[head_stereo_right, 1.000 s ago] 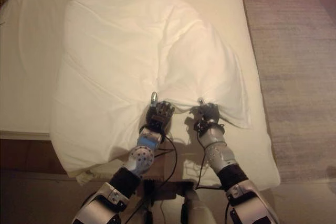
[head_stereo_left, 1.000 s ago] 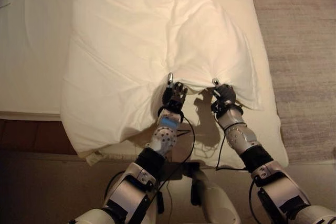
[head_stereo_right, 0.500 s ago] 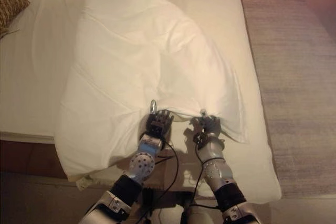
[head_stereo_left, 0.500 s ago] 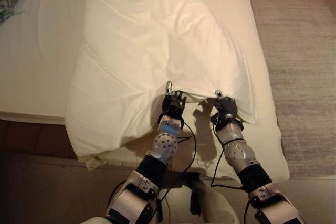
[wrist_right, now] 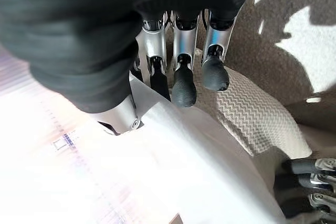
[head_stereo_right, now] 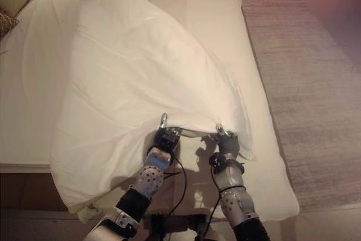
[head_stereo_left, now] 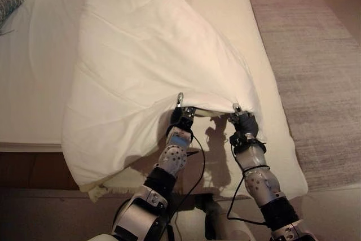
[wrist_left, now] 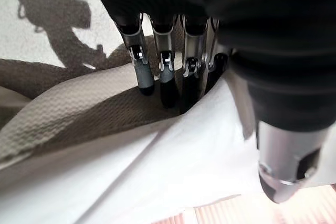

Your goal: Make the bed

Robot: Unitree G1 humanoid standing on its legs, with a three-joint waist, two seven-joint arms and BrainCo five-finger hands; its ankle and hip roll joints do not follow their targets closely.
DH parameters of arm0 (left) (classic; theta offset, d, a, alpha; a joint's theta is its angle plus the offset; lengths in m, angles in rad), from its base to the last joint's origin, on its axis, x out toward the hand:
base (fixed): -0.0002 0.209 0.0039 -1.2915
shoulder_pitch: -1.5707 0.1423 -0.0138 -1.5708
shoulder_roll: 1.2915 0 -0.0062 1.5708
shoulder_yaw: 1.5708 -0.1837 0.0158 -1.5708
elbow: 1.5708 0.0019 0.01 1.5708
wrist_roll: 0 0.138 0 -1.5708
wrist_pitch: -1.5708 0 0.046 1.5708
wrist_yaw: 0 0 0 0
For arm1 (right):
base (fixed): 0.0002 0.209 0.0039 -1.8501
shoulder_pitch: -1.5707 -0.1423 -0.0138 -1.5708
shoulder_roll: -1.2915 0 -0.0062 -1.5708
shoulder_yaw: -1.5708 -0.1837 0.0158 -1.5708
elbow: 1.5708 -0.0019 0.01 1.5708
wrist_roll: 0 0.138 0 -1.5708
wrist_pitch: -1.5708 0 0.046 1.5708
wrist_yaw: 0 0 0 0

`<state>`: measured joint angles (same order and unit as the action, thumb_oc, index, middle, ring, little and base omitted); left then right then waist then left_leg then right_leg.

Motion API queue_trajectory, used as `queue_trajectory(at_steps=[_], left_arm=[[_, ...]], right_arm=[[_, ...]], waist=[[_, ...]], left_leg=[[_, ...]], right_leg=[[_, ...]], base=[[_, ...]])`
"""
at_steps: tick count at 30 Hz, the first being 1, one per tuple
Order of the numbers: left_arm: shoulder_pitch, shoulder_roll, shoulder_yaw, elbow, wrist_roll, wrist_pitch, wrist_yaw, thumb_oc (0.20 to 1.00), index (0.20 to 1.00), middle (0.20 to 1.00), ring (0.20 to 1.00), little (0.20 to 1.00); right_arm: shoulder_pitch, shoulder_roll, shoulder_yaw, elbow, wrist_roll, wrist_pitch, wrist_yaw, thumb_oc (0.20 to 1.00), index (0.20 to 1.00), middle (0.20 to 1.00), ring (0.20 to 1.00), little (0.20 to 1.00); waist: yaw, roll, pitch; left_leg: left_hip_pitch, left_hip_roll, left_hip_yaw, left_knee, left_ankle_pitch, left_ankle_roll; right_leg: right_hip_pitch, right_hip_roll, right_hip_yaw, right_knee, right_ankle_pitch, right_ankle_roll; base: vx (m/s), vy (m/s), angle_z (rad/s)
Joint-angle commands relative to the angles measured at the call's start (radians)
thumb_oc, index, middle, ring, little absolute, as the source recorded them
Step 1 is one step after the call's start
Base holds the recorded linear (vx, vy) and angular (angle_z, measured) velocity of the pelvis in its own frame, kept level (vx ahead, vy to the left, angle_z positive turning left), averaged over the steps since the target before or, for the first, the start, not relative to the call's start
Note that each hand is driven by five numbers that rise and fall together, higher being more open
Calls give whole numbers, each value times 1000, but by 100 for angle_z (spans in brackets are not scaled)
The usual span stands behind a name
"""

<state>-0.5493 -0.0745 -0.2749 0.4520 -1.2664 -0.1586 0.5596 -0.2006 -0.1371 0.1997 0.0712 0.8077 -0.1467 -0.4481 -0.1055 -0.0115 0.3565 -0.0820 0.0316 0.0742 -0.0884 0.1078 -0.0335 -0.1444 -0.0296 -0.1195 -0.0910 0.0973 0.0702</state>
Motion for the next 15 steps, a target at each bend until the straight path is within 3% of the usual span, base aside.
queue_trajectory(at_steps=[1, 7, 8, 9, 15], left_arm=[[-101, 98, 120, 92, 104, -56, -30, 1000, 1000, 1000, 1000, 1000], [-130, 120, 109, 116, 126, -38, -53, 1000, 1000, 1000, 1000, 1000], [-132, 124, 109, 121, 127, -36, -59, 426, 426, 426, 426, 426], [-135, 130, 111, 120, 130, -38, -61, 200, 200, 200, 200, 200], [-101, 143, 131, 102, 130, -53, -87, 200, 200, 200, 200, 200]], right_arm=[[129, -69, -179, -138, 19, -181, 4, 200, 200, 200, 200, 200], [171, -74, -167, -150, 37, -166, 37, 200, 200, 200, 200, 200], [176, -74, -163, -145, 39, -163, 42, 200, 200, 200, 200, 200], [179, -75, -159, -139, 38, -160, 45, 200, 200, 200, 200, 200], [178, -73, -140, -64, 51, -145, 61, 200, 200, 200, 200, 200]], waist=[[-45, -16, -138], [-56, -16, -134], [-57, -16, -133], [-57, -17, -130], [-47, -19, -125]], left_leg=[[-24, -8, 15, 1, -36, -29], [-34, -15, 16, 1, -39, -25], [-36, -15, 17, 1, -40, -25], [-37, -15, 17, 1, -40, -24], [-44, -17, 22, 1, -40, -26]], right_leg=[[-49, -14, 18, 93, -15, 46], [-63, -17, 32, 91, -10, 47], [-64, -17, 34, 90, -9, 47], [-66, -17, 35, 90, -8, 48], [-69, -18, 38, 84, -6, 49]], base=[[0, 0, 0], [0, 0, 0], [0, 0, 0], [0, 0, 0], [0, 0, 0]])
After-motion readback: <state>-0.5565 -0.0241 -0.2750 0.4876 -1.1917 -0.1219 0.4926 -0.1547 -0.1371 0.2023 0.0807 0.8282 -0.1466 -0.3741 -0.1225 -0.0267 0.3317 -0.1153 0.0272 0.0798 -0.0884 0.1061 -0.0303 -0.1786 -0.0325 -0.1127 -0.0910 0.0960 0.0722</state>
